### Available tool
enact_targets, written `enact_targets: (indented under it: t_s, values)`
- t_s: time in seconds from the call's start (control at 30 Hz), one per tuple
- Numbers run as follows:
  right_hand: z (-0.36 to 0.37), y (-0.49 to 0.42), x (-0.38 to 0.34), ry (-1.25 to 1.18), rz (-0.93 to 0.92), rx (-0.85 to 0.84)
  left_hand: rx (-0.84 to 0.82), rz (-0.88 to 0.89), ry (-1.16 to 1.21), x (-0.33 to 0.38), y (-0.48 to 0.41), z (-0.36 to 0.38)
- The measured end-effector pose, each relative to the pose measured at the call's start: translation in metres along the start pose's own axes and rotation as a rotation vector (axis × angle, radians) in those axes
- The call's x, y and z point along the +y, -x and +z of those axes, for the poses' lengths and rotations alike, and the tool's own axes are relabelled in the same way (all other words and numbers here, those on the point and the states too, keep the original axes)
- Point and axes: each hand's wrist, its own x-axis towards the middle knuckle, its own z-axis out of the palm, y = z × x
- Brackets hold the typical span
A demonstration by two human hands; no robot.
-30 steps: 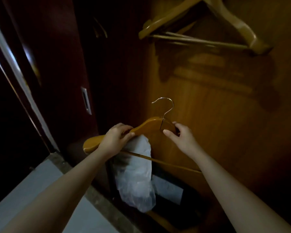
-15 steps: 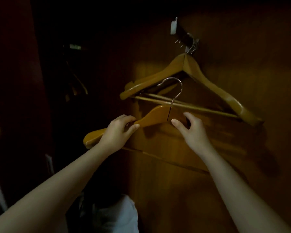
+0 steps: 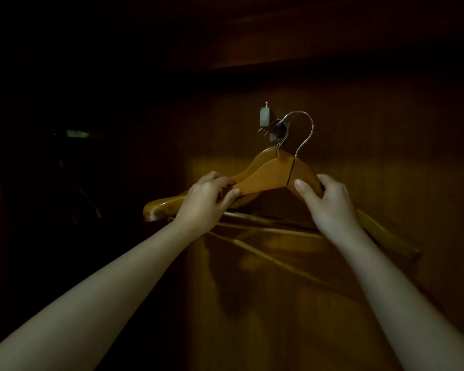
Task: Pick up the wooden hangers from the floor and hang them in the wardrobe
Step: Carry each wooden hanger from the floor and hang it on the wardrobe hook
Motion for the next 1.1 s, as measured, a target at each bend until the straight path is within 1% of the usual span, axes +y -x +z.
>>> enact_targets:
  t_s: [0.17, 0.33, 0.43, 0.53, 0.63, 0.87, 1.0, 1.1]
  values:
    - [-0.007, -0.02, -0.007, 0.002, 0.029, 0.034, -0.003, 0.0, 0.042, 0.002, -0.022, 0.011]
    - [-0.009, -0.042, -0.018, 0.074, 0.022, 0.072, 0.024, -0.019, 0.075, 0.0, -0.04, 0.02]
    - [-0.008, -0.052, -0.022, 0.123, 0.037, 0.079, 0.022, 0.008, 0.02, -0.004, -0.044, 0.026]
    - [-0.006, -0.059, -0.027, 0.116, 0.05, 0.059, 0.031, 0.071, -0.035, -0.011, -0.045, 0.033]
    - [-0.003, -0.064, -0.029, 0.108, 0.026, 0.048, 0.044, 0.082, -0.051, -0.016, -0.049, 0.038]
    - [0.004, -0.069, -0.026, 0.208, 0.011, 0.009, 0.083, 0.14, -0.032, -0.016, -0.053, 0.048]
    - [0.004, -0.065, -0.025, 0.269, -0.012, -0.079, 0.078, 0.174, -0.042, -0.019, -0.048, 0.05]
    - [0.004, -0.062, -0.025, 0.329, -0.054, -0.127, 0.064, 0.15, -0.055, -0.022, -0.044, 0.051]
